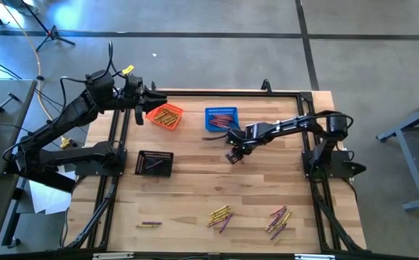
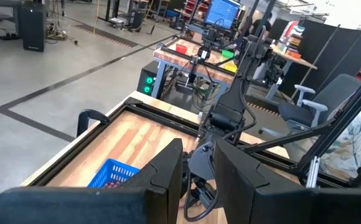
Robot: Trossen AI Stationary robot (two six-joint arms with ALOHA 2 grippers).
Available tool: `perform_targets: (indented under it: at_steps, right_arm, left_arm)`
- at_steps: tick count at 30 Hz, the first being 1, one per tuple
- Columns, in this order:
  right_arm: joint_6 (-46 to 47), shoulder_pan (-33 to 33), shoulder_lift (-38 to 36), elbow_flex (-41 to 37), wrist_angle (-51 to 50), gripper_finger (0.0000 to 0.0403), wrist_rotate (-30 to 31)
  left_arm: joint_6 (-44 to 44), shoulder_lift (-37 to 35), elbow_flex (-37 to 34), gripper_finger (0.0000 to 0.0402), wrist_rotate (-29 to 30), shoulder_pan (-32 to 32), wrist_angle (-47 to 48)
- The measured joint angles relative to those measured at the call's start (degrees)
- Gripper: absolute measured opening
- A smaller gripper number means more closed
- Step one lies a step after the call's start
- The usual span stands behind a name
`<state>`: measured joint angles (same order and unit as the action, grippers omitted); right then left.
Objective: Sort crayons
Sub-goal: Put the red crayon into the blue bin
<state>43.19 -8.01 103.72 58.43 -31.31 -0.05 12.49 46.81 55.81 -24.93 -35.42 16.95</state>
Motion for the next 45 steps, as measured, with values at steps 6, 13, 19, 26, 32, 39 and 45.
perform_targets:
  at_steps: [6, 13, 19, 26, 32, 39, 45]
  right_arm:
    - [-0.12, -0.07, 0.12, -0.13, 0.41, 0.0047, -0.03]
    - [0.32, -0.06, 0.33, 1.41, -0.73, 0.0022, -1.46]
    - [-4.63, 0.12, 0.04, 7.90, -3.69, 0.0010, -2.98]
    - [-16.26, -0.65, -0.15, 18.20, -4.37, 0.0018, 1.36]
    - [-31.87, -3.88, -0.30, 24.70, 0.03, 0.0022, 16.85]
    - [-42.53, -9.99, 0.22, 22.46, 9.15, 0.0019, 10.43]
    - [-44.75, -14.20, 0.68, 19.37, 9.14, 0.0019, 8.43]
  left_arm:
    - [-0.61, 0.00, 0.00, 0.0081, 0.00, -0.02, 0.00]
    - [-0.63, 0.00, 0.00, 0.0081, 0.00, -0.02, -0.02]
    - [-0.59, 0.00, 0.00, 0.0081, 0.00, -0.02, -0.02]
    - [0.83, 0.02, 0.00, 0.0081, 0.05, -0.01, -0.02]
    - [0.93, 0.21, 0.00, 0.0081, 0.22, -0.01, -0.14]
    - [2.74, 0.22, 0.02, 0.0081, 0.22, 0.00, -0.17]
    - [2.93, 0.22, 0.02, 0.0081, 0.24, -0.02, -0.26]
